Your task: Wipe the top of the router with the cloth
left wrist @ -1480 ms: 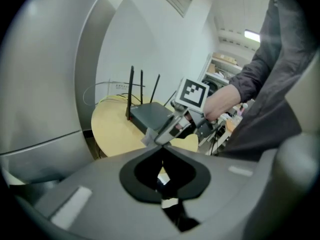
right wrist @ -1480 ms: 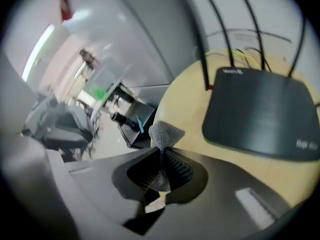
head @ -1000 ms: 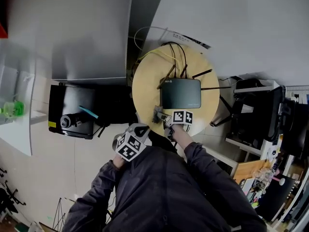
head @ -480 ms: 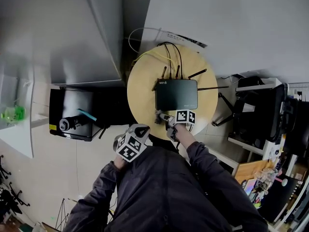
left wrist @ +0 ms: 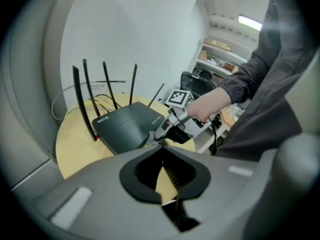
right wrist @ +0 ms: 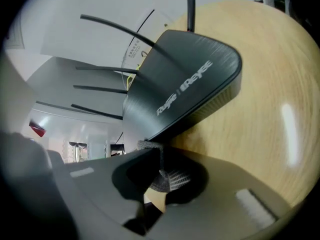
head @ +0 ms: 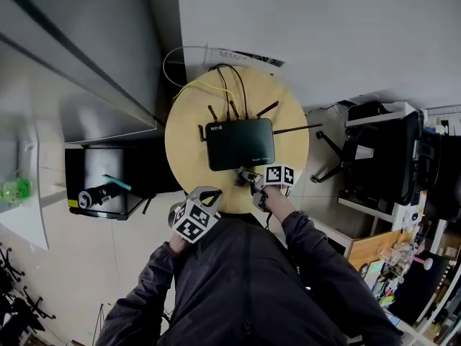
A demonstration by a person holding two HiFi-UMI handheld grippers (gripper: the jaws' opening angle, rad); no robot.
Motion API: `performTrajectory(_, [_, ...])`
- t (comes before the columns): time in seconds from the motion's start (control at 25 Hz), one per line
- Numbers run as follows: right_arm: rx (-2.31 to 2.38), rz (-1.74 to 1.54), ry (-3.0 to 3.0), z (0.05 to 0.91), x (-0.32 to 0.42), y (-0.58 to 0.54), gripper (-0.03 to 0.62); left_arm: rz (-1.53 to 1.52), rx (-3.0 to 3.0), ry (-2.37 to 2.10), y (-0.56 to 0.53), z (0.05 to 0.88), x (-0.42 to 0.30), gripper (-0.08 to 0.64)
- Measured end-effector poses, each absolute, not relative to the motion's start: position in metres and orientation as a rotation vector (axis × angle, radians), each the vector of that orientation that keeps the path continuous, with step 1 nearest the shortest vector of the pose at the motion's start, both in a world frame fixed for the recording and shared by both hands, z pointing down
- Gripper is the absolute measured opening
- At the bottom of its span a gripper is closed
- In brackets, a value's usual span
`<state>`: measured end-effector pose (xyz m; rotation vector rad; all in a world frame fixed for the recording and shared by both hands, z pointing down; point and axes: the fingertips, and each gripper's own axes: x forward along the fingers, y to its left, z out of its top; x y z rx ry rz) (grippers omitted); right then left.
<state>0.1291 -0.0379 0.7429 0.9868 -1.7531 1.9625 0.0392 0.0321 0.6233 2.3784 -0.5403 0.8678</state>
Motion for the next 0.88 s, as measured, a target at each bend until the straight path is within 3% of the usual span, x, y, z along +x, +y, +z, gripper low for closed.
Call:
performTrajectory(0.64, [1.050,1.994,-1.775,0.750,0.233,-0.052,0.026,0.937,2.408,-0.504,0.008,0.626,0.115,0.002])
performTrajectory(0.88, [0.742,1.465,-1.981,0.734,0.243,-0.052,0.026,0.982,2.391,-0.569,0.006,0.621,0.112,0.002])
